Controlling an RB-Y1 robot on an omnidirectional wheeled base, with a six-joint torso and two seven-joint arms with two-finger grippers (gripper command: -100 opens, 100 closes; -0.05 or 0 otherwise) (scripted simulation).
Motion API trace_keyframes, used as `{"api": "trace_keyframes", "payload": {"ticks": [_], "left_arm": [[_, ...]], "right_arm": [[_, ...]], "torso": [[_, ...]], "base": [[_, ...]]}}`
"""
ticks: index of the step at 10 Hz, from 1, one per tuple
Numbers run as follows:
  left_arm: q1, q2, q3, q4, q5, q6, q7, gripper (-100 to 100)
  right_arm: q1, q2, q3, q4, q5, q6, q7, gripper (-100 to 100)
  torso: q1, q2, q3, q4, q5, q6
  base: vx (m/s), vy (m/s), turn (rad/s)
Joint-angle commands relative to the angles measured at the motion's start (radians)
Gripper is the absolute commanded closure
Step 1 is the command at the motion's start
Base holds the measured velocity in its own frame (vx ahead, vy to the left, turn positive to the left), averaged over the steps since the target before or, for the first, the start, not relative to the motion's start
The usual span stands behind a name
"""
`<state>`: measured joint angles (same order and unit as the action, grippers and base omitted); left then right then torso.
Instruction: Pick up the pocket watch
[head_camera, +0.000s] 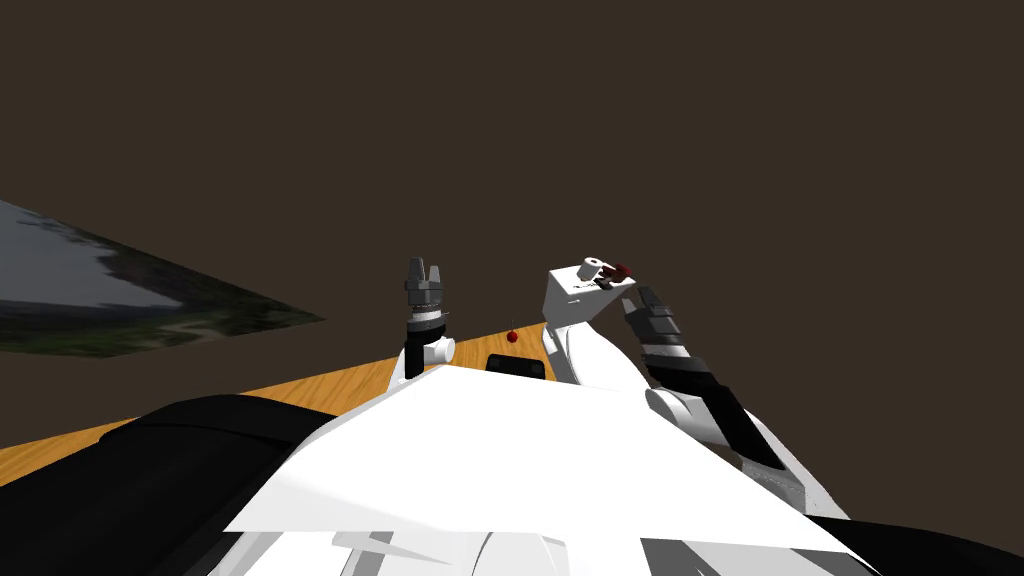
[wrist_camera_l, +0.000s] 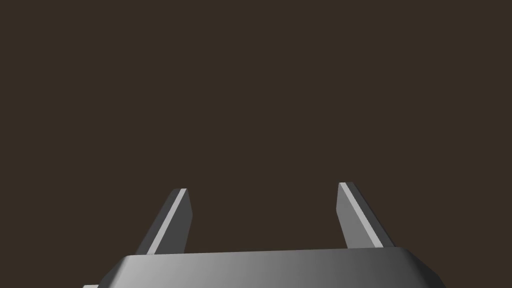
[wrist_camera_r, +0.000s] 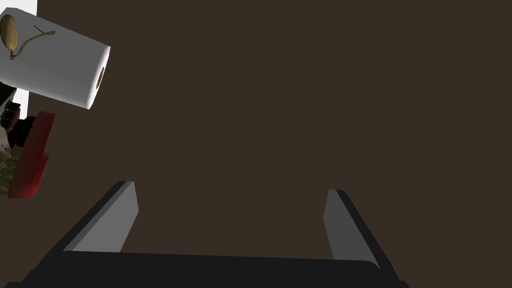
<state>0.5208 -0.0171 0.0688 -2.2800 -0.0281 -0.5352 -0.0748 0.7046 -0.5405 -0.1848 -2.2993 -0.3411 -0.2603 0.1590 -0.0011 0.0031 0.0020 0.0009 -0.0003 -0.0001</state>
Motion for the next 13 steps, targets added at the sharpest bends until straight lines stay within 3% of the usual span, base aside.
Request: {"api": "trace_keyframes", "payload": {"ticks": [1,2,3,5,8,9,10,12,13], "left_arm": [[0.0,0.0,0.0,0.0,0.0,0.0,0.0,0],[0.0,0.0,0.0,0.0,0.0,0.0,0.0,0],[0.0,0.0,0.0,0.0,0.0,0.0,0.0,0],[0.0,0.0,0.0,0.0,0.0,0.0,0.0,0],[0.0,0.0,0.0,0.0,0.0,0.0,0.0,0],[0.0,0.0,0.0,0.0,0.0,0.0,0.0,0],[0.0,0.0,0.0,0.0,0.0,0.0,0.0,0],[0.0,0.0,0.0,0.0,0.0,0.0,0.0,0],[0.0,0.0,0.0,0.0,0.0,0.0,0.0,0]], "right_arm": [[0.023,-0.05,-0.034,-0.002,-0.049,0.045,-0.006,-100],[0.023,-0.08,-0.034,-0.002,-0.049,0.045,-0.006,-100],[0.046,-0.11,-0.059,-0.003,-0.091,0.082,-0.008,-100],[0.046,-0.151,-0.059,-0.003,-0.091,0.082,-0.008,-100],[0.093,-0.251,-0.109,0.002,-0.178,0.159,-0.013,-100],[0.093,-0.285,-0.109,0.002,-0.179,0.159,-0.013,-100],[0.117,-0.317,-0.134,0.007,-0.223,0.198,-0.016,-100],[0.117,-0.369,-0.134,0.007,-0.225,0.198,-0.016,-100],[0.14,-0.402,-0.159,0.014,-0.272,0.239,-0.019,-100]], "torso": [[0.0,0.0,0.0,0.0,0.0,0.0],[0.0,0.0,0.0,0.0,0.0,0.0],[0.0,0.0,0.0,0.0,0.0,0.0],[0.0,-0.001,0.0,0.0,0.0,0.0],[0.0,-0.002,-0.001,0.0,0.0,0.0],[0.0,-0.001,-0.001,0.0,0.0,0.0],[0.0,-0.002,-0.001,0.0,0.0,0.0],[0.0,-0.002,-0.001,0.0,0.0,0.0],[0.0,-0.003,-0.002,-0.001,0.0,0.0]], "base": [[-0.051,-0.002,0.073],[-0.048,0.001,0.036],[-0.052,0.004,0.071],[-0.029,-0.005,0.016],[-0.031,-0.006,0.076],[-0.032,-0.012,0.031],[-0.027,-0.009,0.08],[-0.017,-0.009,0.015],[-0.015,-0.009,0.107]]}}
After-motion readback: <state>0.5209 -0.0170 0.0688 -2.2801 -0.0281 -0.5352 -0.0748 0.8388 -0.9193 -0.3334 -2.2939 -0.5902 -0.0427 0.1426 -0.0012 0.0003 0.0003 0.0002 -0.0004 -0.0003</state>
